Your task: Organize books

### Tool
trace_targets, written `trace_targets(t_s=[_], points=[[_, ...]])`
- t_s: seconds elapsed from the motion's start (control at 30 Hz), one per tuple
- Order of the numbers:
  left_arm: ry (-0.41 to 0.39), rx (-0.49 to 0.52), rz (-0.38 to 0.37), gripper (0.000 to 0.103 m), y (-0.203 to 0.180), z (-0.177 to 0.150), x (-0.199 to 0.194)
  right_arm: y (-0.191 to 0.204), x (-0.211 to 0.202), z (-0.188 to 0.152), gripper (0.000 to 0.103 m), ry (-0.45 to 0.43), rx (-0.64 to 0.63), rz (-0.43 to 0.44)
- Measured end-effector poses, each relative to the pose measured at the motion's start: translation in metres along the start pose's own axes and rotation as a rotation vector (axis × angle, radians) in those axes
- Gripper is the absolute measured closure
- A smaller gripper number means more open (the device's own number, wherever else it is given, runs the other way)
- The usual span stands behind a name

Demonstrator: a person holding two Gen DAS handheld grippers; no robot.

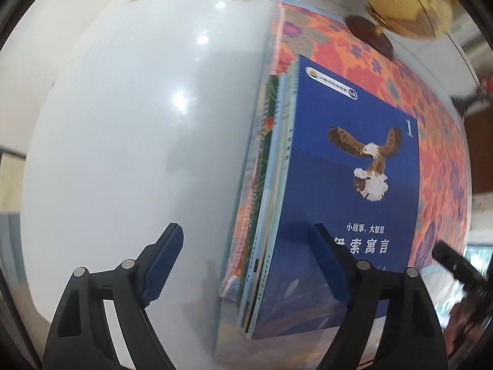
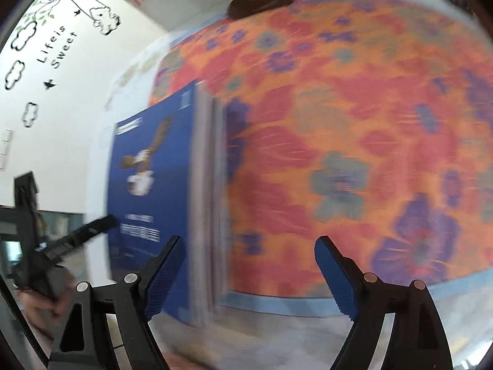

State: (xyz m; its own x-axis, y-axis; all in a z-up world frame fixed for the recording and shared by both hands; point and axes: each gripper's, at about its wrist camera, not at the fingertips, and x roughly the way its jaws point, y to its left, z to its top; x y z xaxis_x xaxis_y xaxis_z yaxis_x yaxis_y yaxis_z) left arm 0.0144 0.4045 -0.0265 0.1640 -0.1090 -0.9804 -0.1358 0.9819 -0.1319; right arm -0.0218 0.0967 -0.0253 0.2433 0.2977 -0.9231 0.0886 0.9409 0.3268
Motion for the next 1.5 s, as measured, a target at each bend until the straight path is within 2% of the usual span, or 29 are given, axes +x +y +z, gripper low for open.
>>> trace_targets(t_s=[0.07,0.13,0.27,0.4,0.47,0.53,0.57,0.7,0.9,1.0,1.23,1.5], points=[[-0.057,0.002,0.063,0.026,-0.003,-0.008,-0.012,-0.007,-0.015,-0.007,0.019,-0.049,-0.007,-0.051],[-0.149,0.025,0.108,0.026,-0.012,-0.02,-0.033,-0.01,-0.029,-0.011,0.019,-0.088,-0.028,-0.05],[-0.314,0.097,0.15,0.026,-0.048,-0.05,-0.078,-0.003,-0.068,-0.019,0.019,-0.222,-0.141,-0.091],[-0.43,0.143,0.175,0.024,-0.094,-0.079,-0.107,0.003,-0.11,-0.033,0.017,-0.364,-0.239,-0.112],[-0.416,0.133,0.137,0.024,-0.113,-0.09,-0.107,0.001,-0.127,-0.039,0.016,-0.413,-0.272,-0.127],[-0.395,0.125,0.077,0.024,-0.128,-0.097,-0.105,-0.004,-0.136,-0.043,0.016,-0.435,-0.289,-0.133],[-0.385,0.122,0.07,0.024,-0.136,-0.101,-0.101,-0.006,-0.137,-0.044,0.016,-0.437,-0.292,-0.133],[-0.361,0.09,0.077,0.024,-0.163,-0.119,-0.091,-0.021,-0.138,-0.052,0.016,-0.414,-0.309,-0.134],[-0.303,0.133,0.09,0.024,-0.192,-0.132,-0.073,-0.031,-0.139,-0.058,0.016,-0.409,-0.348,-0.136],[-0.29,0.145,0.102,0.024,-0.197,-0.136,-0.069,-0.034,-0.139,-0.057,0.016,-0.405,-0.351,-0.132],[-0.33,0.129,0.091,0.024,-0.194,-0.131,-0.075,-0.035,-0.138,-0.052,0.016,-0.404,-0.363,-0.121],[-0.338,0.107,0.118,0.024,-0.188,-0.126,-0.075,-0.035,-0.134,-0.049,0.016,-0.387,-0.356,-0.116]])
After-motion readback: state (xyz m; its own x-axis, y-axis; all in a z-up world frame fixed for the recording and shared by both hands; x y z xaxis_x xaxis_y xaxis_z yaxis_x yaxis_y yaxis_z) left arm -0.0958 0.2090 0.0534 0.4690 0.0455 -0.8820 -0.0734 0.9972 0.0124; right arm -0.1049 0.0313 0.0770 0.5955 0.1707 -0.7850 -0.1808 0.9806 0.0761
